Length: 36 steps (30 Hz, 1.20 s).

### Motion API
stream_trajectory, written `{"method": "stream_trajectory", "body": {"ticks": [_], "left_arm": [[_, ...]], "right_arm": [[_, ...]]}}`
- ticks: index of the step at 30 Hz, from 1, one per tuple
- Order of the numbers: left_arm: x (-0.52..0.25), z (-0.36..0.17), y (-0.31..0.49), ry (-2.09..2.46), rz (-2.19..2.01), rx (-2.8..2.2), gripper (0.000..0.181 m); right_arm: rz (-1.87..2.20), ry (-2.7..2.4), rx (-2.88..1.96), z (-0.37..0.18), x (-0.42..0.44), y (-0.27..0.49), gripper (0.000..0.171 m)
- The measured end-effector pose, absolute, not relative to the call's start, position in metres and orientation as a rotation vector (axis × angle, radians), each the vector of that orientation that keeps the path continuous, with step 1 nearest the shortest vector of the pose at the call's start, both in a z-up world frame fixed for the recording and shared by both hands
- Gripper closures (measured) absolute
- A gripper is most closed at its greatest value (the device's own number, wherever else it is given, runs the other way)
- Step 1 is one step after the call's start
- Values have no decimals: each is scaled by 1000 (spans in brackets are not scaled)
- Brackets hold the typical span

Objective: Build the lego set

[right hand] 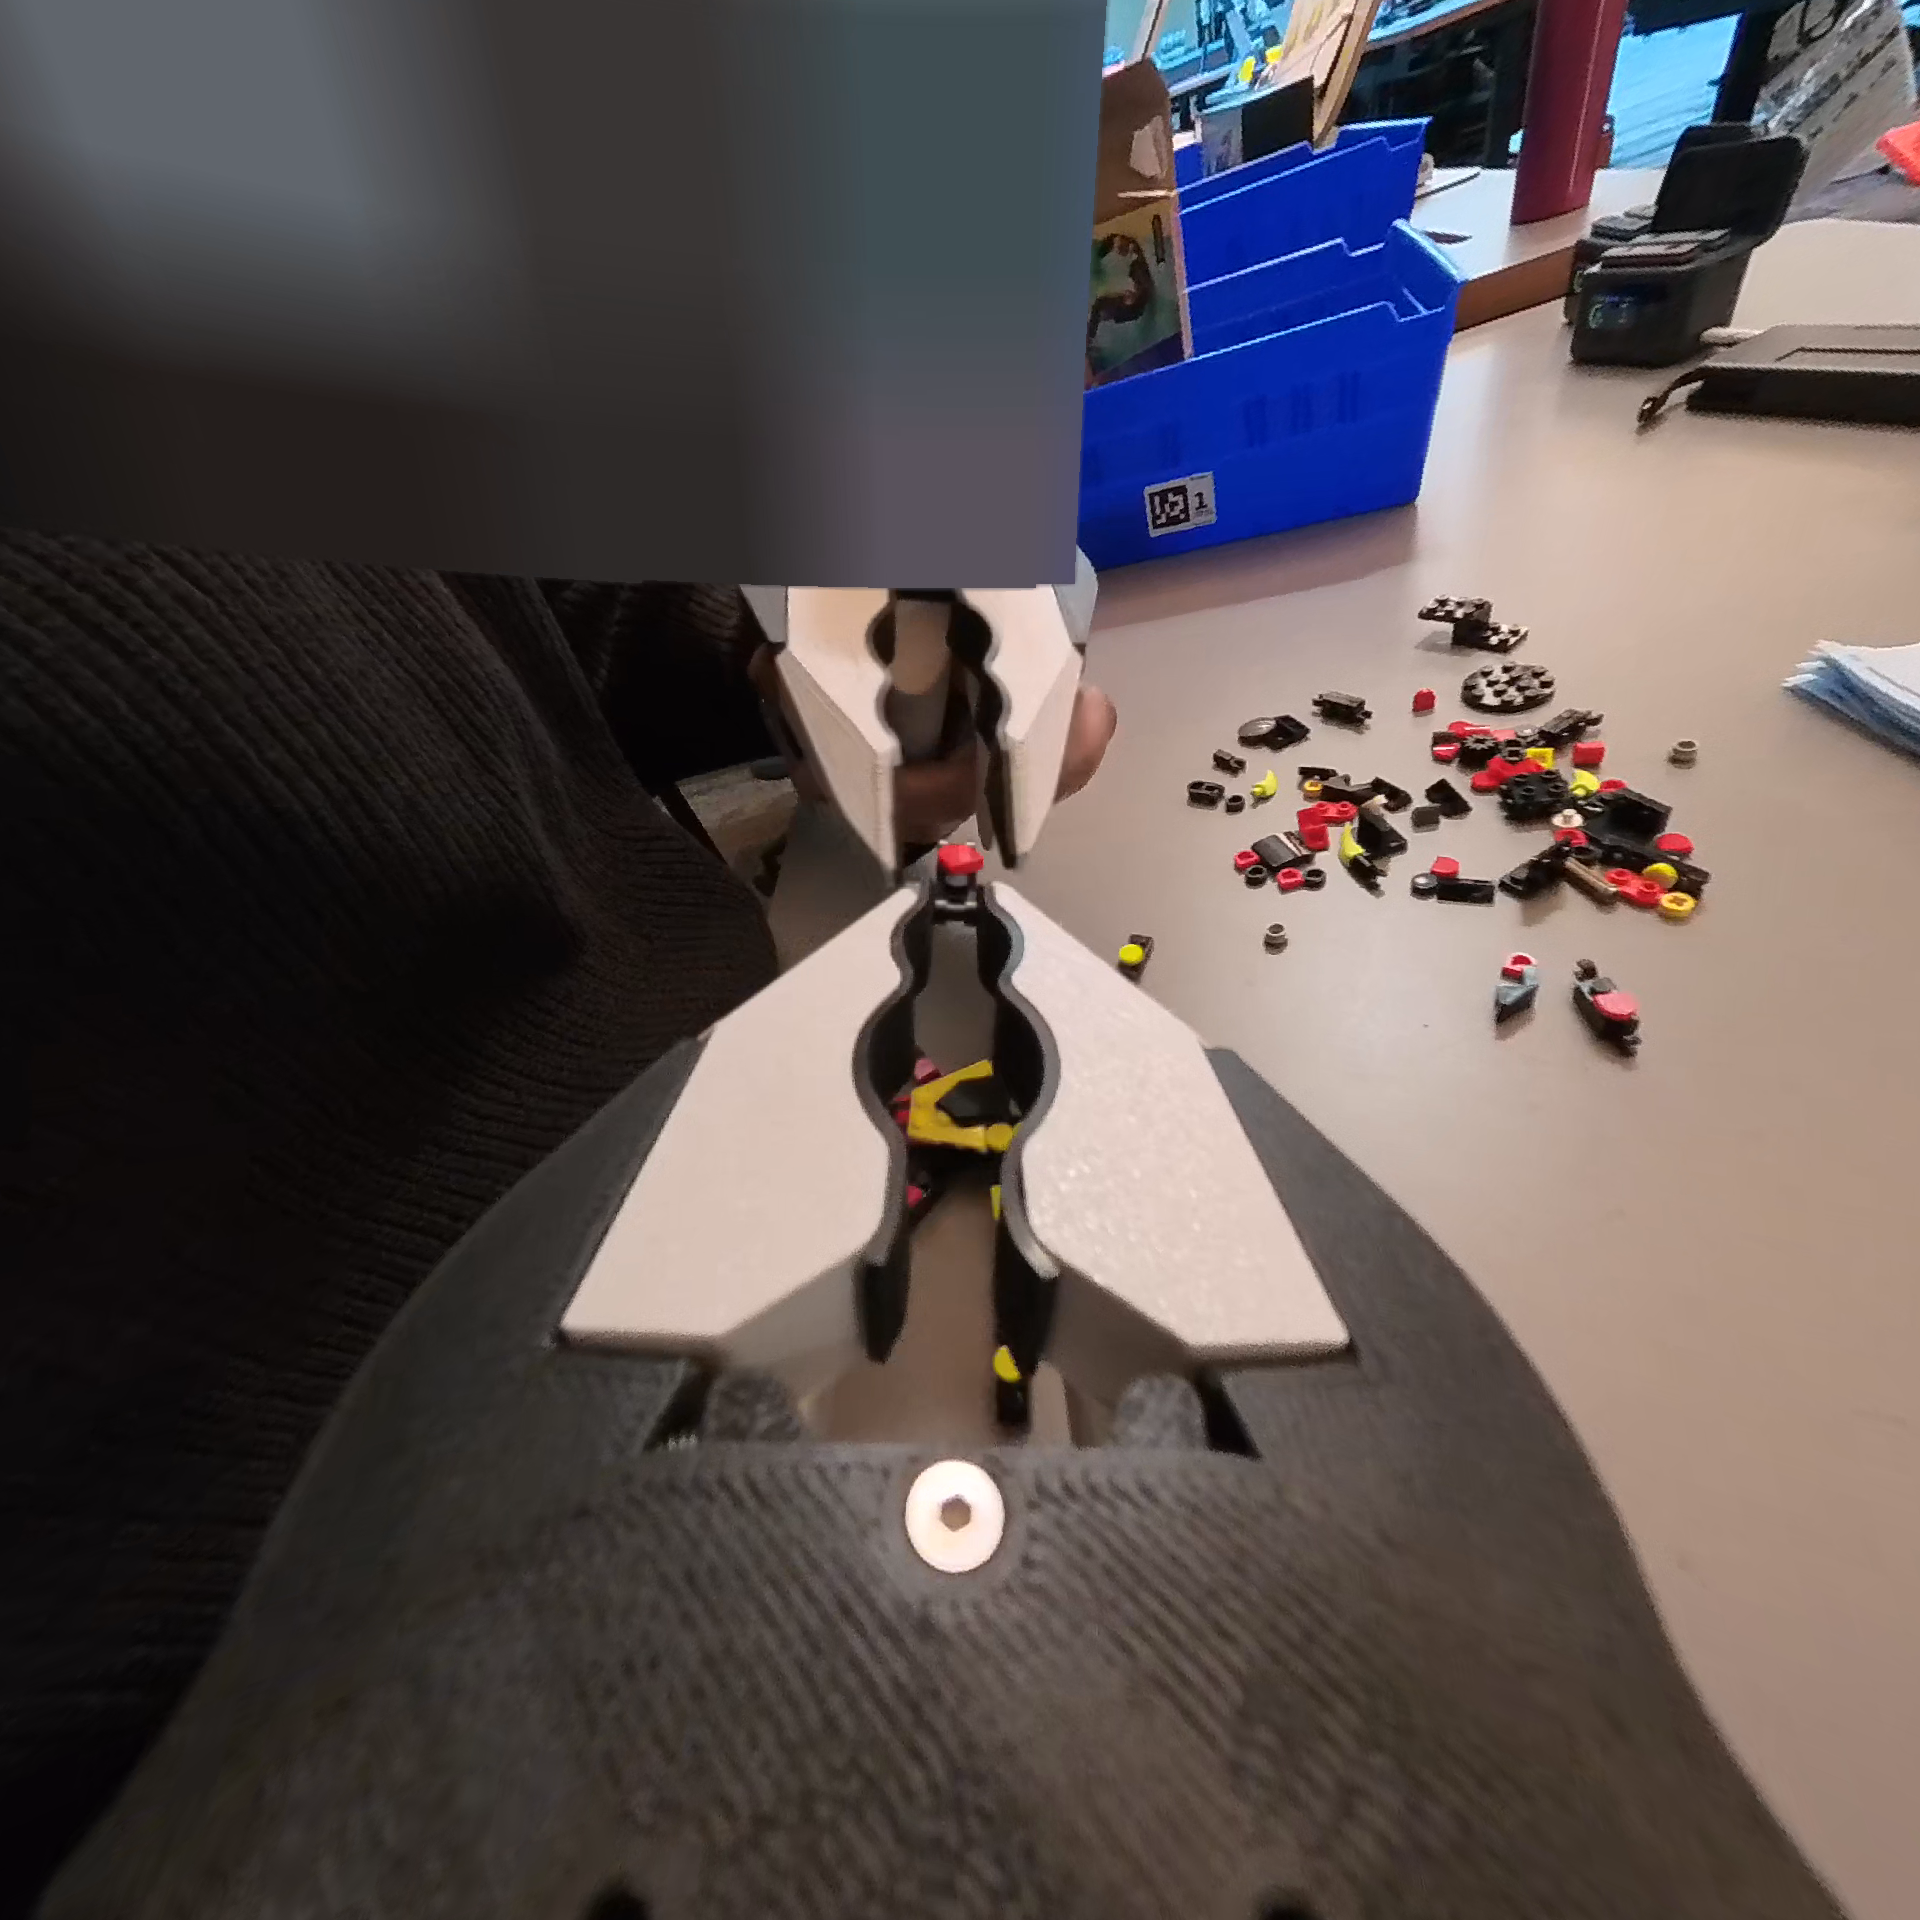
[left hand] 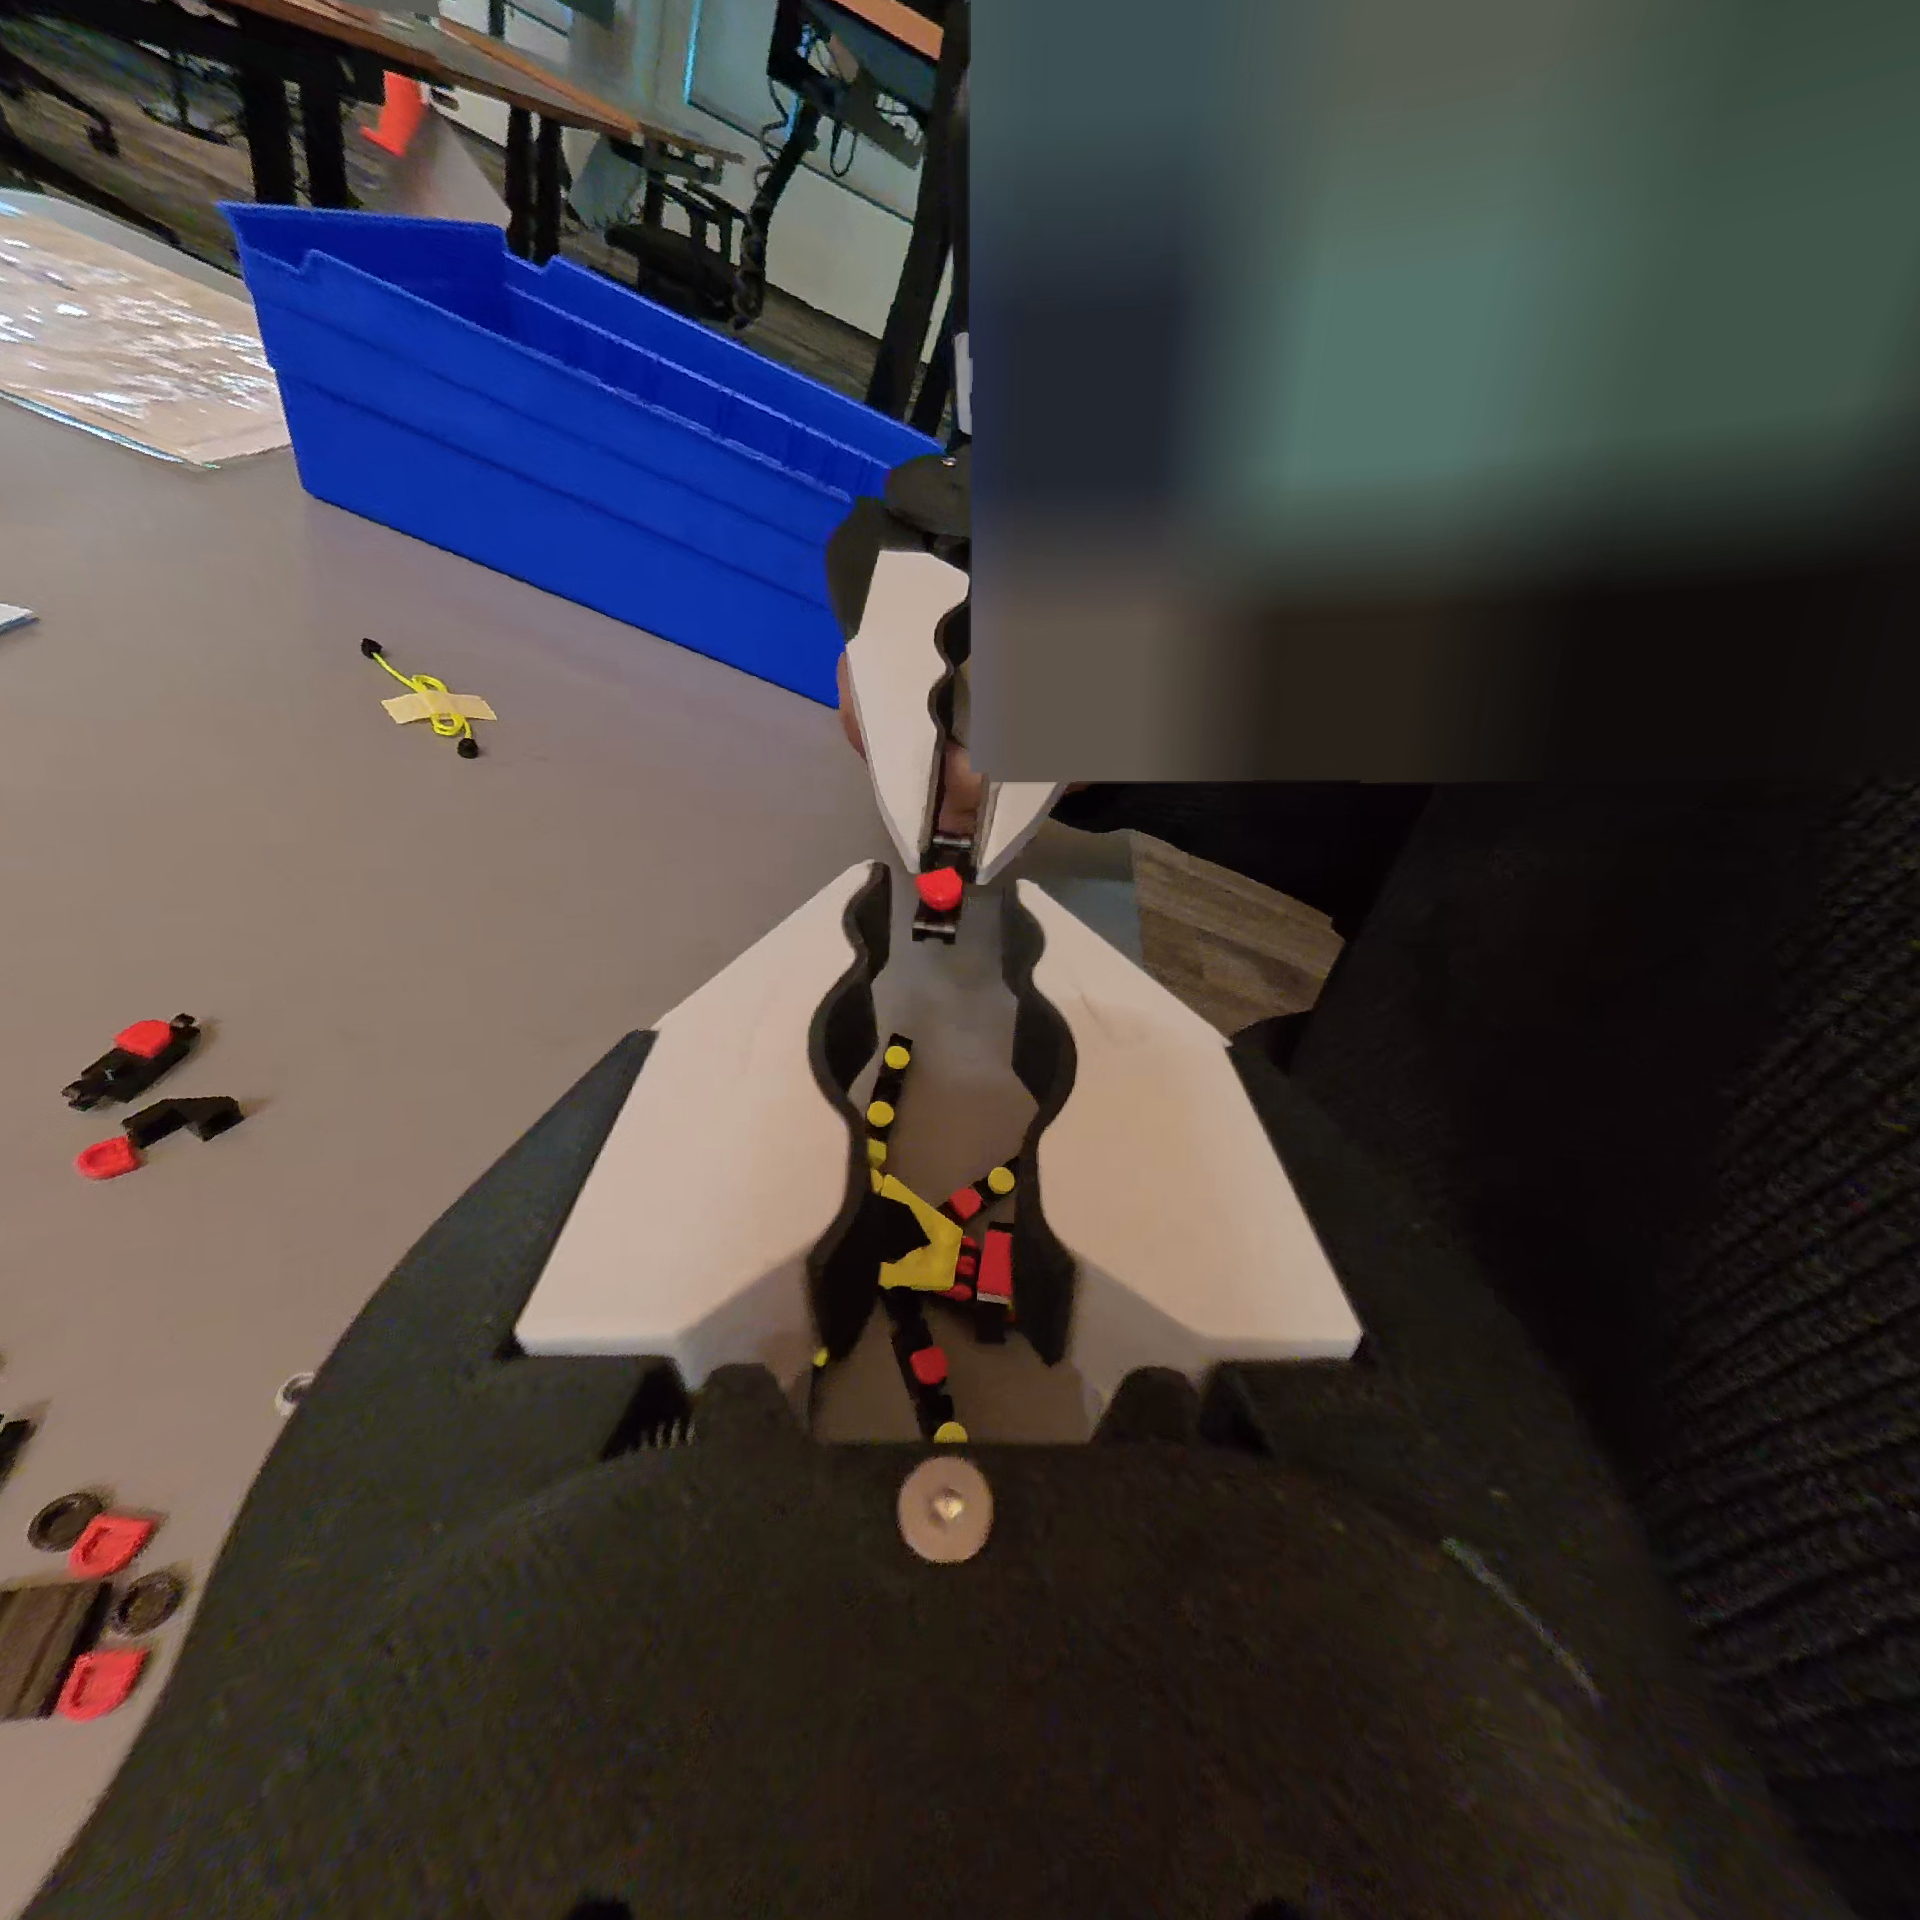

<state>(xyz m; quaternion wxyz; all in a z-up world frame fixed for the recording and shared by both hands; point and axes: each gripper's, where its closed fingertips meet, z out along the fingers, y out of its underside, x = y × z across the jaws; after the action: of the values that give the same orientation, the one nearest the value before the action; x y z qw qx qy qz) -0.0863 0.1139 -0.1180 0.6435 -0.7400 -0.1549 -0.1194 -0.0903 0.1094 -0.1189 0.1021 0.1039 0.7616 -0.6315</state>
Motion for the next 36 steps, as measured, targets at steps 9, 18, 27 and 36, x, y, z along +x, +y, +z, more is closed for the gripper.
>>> {"method": "stream_trajectory", "body": {"ticks": [9, 18, 27, 36], "left_arm": [[-86, -117, 114, -351, -276, -1693, 174], [-69, -119, 115, -256, -354, -1731, 174], [-59, -119, 117, -233, -422, -1737, 174], [-75, -119, 112, -275, -325, -1716, 170]], "right_arm": [[-1857, 2246, 307, -118, -88, 108, 165], [-1753, 2098, 259, -119, -72, 110, 165], [-1724, 2053, 231, -119, -66, 110, 166], [-1859, 2164, 209, -115, -78, 113, 165]]}}
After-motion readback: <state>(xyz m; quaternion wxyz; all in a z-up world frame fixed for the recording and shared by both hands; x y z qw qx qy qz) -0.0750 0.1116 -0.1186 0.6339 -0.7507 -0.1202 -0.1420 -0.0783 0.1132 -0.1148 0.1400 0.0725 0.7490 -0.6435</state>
